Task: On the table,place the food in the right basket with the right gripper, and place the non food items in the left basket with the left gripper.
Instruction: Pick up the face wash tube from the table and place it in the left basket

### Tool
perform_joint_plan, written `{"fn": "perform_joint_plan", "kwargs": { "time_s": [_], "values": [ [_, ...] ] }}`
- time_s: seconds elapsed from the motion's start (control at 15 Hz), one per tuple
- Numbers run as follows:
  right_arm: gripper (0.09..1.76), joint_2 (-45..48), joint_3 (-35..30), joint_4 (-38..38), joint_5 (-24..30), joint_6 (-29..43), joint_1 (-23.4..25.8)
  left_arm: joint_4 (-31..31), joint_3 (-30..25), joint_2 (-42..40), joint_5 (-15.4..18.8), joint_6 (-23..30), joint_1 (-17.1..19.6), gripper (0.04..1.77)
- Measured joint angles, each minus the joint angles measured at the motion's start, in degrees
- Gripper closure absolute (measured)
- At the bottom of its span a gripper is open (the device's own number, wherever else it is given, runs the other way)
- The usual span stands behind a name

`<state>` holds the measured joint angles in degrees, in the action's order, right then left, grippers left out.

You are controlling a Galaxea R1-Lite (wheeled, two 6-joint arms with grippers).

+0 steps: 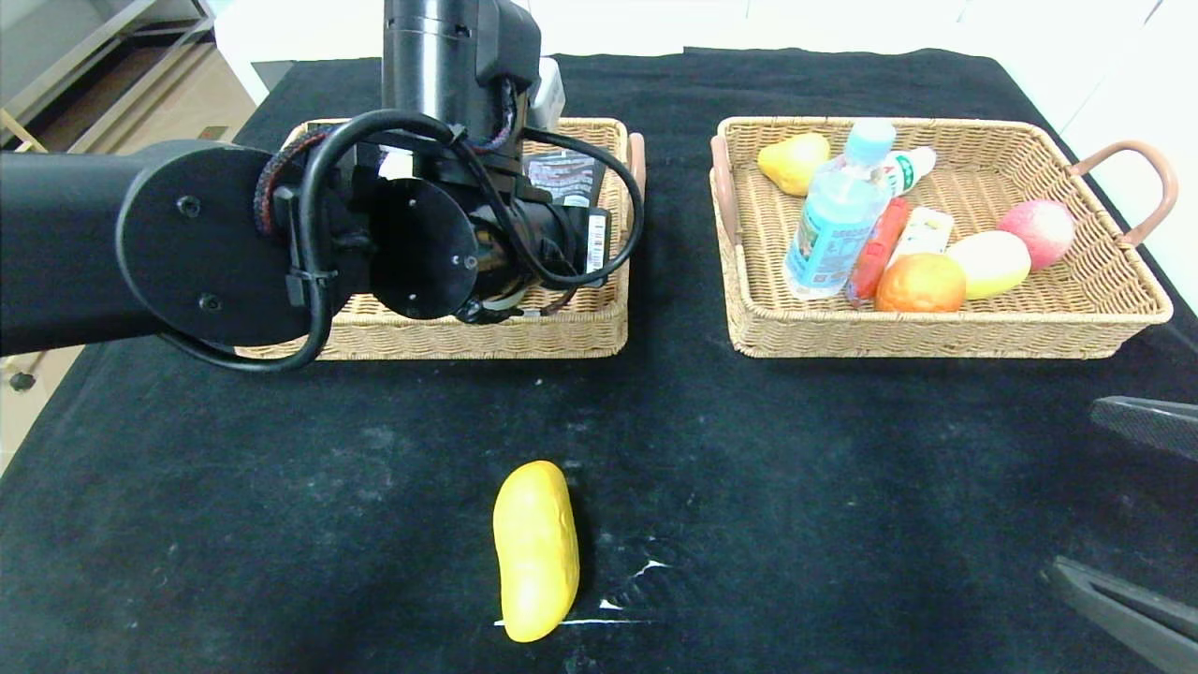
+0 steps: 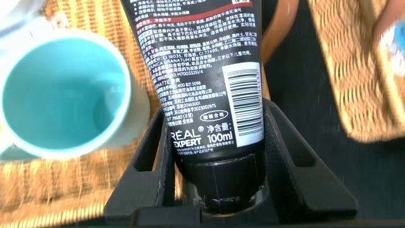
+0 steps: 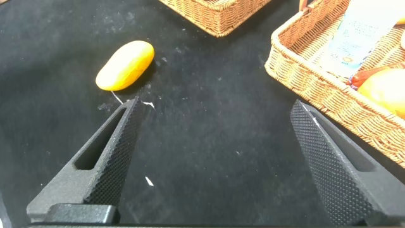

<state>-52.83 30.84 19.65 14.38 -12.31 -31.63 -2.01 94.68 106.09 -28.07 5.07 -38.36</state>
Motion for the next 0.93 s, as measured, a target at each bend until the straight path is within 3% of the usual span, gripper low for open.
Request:
{"fn": "perform_joint_plan", "kwargs": {
  "time_s": [0.27, 0.6, 0.93],
  "values": [
    [0.14, 0.0, 0.0, 0.0, 0.0, 0.0, 0.0, 1.0, 0.2, 1.7, 0.0, -0.6, 0.7, 0.95],
    [0.14, -0.1, -0.1, 0.0, -0.1, -0.1, -0.1, 1.2, -0.2, 1.9, -0.1, -0.2, 0.5, 0.57],
    [0.14, -0.1, -0.2, 0.0, -0.1, -0.4, -0.1, 1.1, -1.0, 1.7, -0.1, -0.1, 0.3, 0.35]
  ]
}}
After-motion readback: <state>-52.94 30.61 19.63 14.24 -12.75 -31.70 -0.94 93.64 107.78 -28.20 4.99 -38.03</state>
